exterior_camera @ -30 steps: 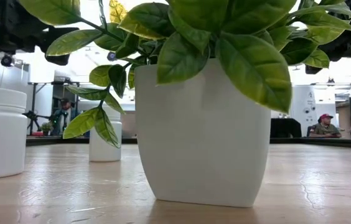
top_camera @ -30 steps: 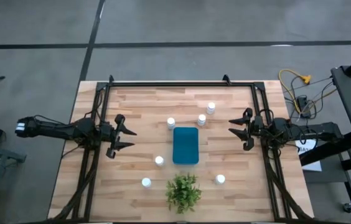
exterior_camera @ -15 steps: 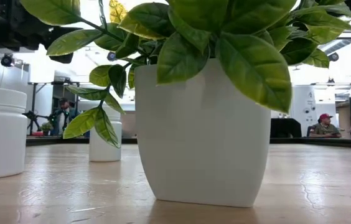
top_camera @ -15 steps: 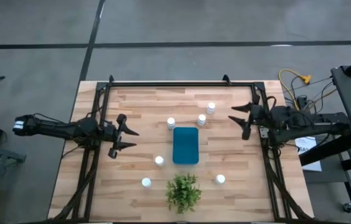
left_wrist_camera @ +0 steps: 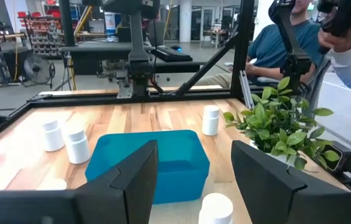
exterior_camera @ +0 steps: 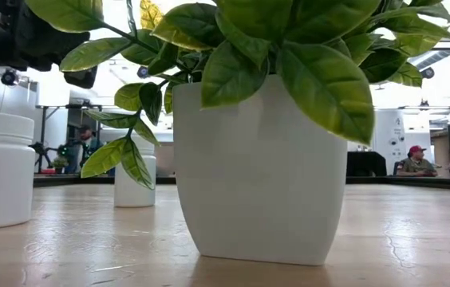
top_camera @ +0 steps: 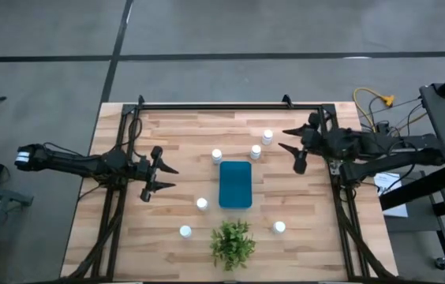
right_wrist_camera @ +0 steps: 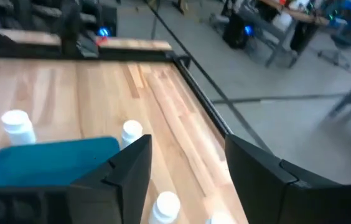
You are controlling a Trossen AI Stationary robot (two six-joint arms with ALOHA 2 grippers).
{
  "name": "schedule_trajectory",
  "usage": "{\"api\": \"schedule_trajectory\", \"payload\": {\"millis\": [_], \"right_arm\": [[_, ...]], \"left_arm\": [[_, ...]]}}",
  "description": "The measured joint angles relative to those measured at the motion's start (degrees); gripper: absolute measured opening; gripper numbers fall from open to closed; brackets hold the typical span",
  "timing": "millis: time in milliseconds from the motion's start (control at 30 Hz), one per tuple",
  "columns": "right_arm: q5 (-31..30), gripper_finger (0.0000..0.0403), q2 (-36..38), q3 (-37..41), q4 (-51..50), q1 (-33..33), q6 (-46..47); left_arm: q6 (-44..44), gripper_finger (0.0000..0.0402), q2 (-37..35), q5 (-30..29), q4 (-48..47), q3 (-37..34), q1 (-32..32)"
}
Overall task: Pick and place pill bottles into a basket
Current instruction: Put the white pill bottle into the blue bin
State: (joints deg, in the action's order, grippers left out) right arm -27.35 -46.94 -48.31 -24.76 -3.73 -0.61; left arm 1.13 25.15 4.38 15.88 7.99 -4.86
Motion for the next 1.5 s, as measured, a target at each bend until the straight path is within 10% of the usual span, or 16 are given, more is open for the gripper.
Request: {"api": "schedule_trajectory", "payload": {"millis": [467,900,1500], "right_arm": [[-8.88,0.03,-9.59,1.29,-3.8,0.74,2.17],[-8.62,0.0287,-10.74,0.34,-5.14,1.44,5.97],[14.11,0.0265,-20.32,-26.18,-28.91,24.49,6.59]], "left_arm": [[0.02,0.0188,-0.04,0.0,-0.33,-0.02,0.0],[0.97,0.0188,-0.04,0.09,-0.3,-0.02,-0.02],[1.49,0.0188,-0.04,0.26,-0.51,-0.04,-0.02]]}}
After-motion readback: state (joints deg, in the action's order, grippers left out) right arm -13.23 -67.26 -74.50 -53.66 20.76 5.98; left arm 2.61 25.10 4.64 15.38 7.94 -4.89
